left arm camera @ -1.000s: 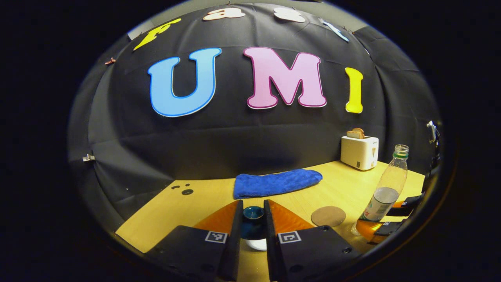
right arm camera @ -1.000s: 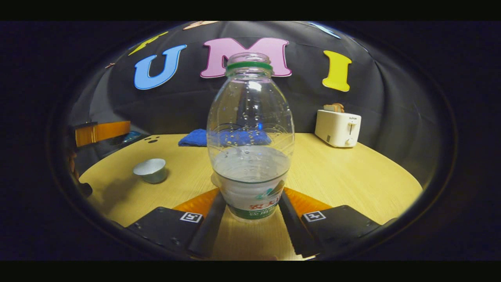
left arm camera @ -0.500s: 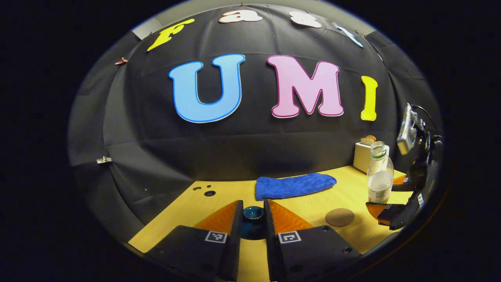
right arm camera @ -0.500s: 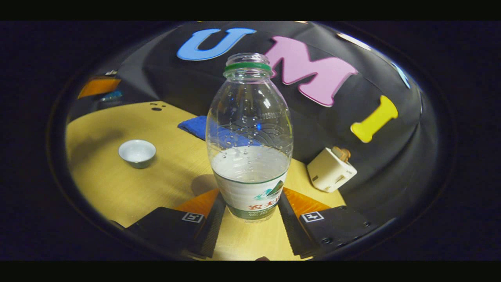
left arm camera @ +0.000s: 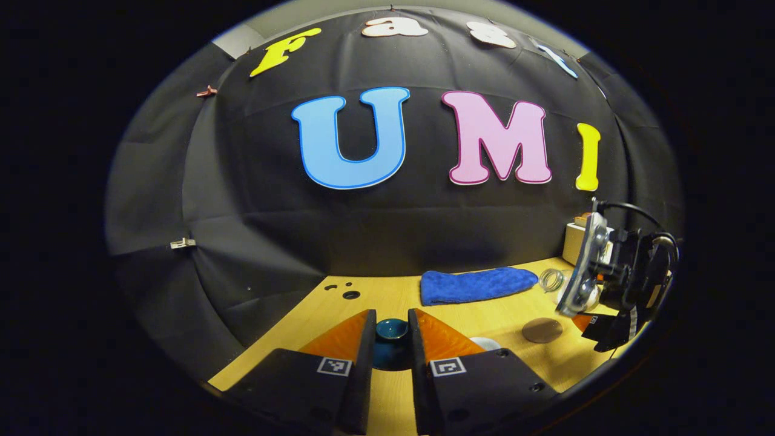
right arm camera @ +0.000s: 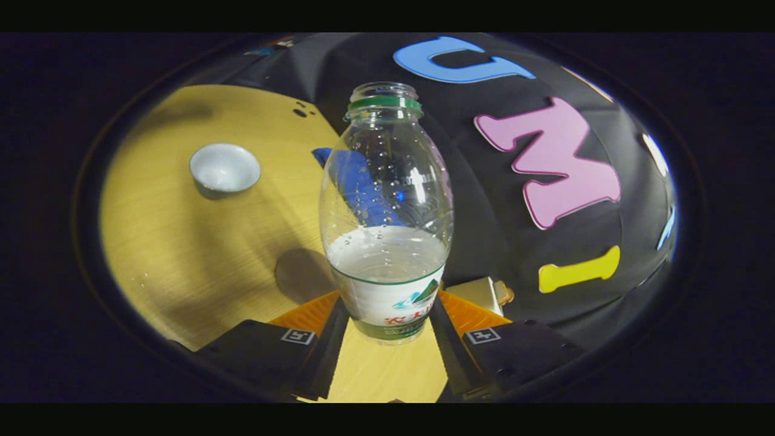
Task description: Open the teacup lid with one hand, grasp the water bottle and pour water into the teacup with the other hand; after pouring, place the water bottle on the coaster and then close the teacup lid.
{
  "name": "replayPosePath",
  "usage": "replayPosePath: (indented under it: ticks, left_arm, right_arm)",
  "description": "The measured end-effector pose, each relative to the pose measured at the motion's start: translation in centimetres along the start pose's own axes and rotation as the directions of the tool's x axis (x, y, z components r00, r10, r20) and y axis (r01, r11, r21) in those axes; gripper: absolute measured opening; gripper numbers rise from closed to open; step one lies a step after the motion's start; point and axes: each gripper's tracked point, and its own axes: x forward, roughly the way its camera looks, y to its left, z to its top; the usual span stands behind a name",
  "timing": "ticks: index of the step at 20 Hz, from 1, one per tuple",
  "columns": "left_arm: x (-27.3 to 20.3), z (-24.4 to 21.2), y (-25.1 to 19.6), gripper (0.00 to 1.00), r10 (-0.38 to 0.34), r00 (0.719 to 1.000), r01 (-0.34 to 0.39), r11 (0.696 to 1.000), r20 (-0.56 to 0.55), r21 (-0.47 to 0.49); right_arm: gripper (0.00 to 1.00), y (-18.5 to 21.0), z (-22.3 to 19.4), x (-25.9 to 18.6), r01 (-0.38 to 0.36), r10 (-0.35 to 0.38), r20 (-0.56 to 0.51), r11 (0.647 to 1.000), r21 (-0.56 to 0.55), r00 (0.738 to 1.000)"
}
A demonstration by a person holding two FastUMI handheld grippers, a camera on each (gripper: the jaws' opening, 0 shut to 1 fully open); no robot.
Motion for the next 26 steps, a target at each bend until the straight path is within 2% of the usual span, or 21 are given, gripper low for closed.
replayPosePath:
  ticks: [1, 7, 8, 11, 13, 14, 17, 18, 19, 20, 21, 24, 25, 26]
  left_arm:
    - [-0.1, -0.2, 0.2, 0.29, 0.004, 1.0, -0.004, 1.0, -0.002, 0.003]
    - [-0.6, -1.2, 1.1, 0.29, 0.021, 1.0, -0.021, 1.0, -0.02, -0.005]
    - [-0.6, -1.2, 1.1, 0.33, 0.023, 0.999, -0.023, 1.0, -0.022, -0.006]
    - [-0.5, -1.3, 1.2, 0.33, 0.026, 0.999, -0.026, 1.0, -0.022, -0.006]
    - [-0.5, -1.4, 1.1, 0.33, 0.024, 0.999, -0.024, 1.0, -0.023, -0.005]
    - [-0.5, -1.4, 1.0, 0.29, 0.024, 0.999, -0.024, 1.0, -0.026, -0.005]
    - [-0.6, -1.8, 0.8, 0.33, 0.022, 0.999, -0.022, 1.0, -0.033, -0.011]
    - [-0.6, -1.8, 0.8, 0.29, 0.021, 0.999, -0.022, 1.0, -0.035, -0.013]
    - [-0.6, -1.9, 0.8, 0.33, 0.02, 0.999, -0.021, 1.0, -0.036, -0.012]
    - [-0.6, -2.0, 0.8, 0.29, 0.022, 0.999, -0.022, 1.0, -0.036, -0.008]
    - [-0.6, -2.2, 0.8, 0.33, 0.023, 0.999, -0.023, 1.0, -0.036, -0.002]
    - [-0.6, -2.1, 1.2, 0.33, 0.026, 0.999, -0.026, 1.0, -0.036, 0.0]
    - [-0.7, -2.2, 1.3, 0.36, 0.028, 0.999, -0.028, 1.0, -0.036, -0.002]
    - [-0.6, -2.2, 1.4, 0.29, 0.032, 0.999, -0.032, 0.999, -0.037, -0.003]
  right_arm:
    - [0.74, 0.3, -0.1, -0.1, -0.001, 0.001, -0.002, 1.0, -0.031, 1.0]
    - [0.74, 1.2, 0.7, 0.9, 0.017, -0.018, -0.004, 0.984, -0.179, 1.0]
    - [0.74, 1.4, 0.7, 1.2, 0.012, -0.014, -0.011, 0.98, -0.197, 1.0]
    - [0.75, 1.4, 0.4, 2.0, 0.008, -0.017, -0.036, 0.972, -0.236, 0.999]
    - [0.75, 1.4, 0.6, 2.6, 0.022, -0.035, -0.04, 0.959, -0.283, 0.999]
    - [0.74, 1.5, 0.4, 2.9, 0.029, -0.043, -0.04, 0.952, -0.303, 0.998]
    - [0.75, 1.5, 0.3, 3.4, 0.038, -0.057, -0.041, 0.933, -0.358, 0.998]
    - [0.74, 1.2, 0.5, 3.5, 0.044, -0.064, -0.041, 0.924, -0.38, 0.997]
    - [0.75, 1.2, 0.5, 3.5, 0.049, -0.07, -0.039, 0.914, -0.403, 0.997]
    - [0.75, 1.2, 0.7, 3.5, 0.052, -0.073, -0.035, 0.906, -0.421, 0.997]
    - [0.75, 1.1, 0.8, 3.5, 0.052, -0.073, -0.032, 0.9, -0.433, 0.997]
    - [0.74, 0.9, 1.1, 3.6, 0.057, -0.077, -0.024, 0.881, -0.469, 0.997]
    - [0.71, 0.9, 1.2, 3.7, 0.058, -0.078, -0.021, 0.874, -0.483, 0.997]
    - [0.75, 0.8, 1.3, 3.7, 0.06, -0.079, -0.017, 0.868, -0.493, 0.997]
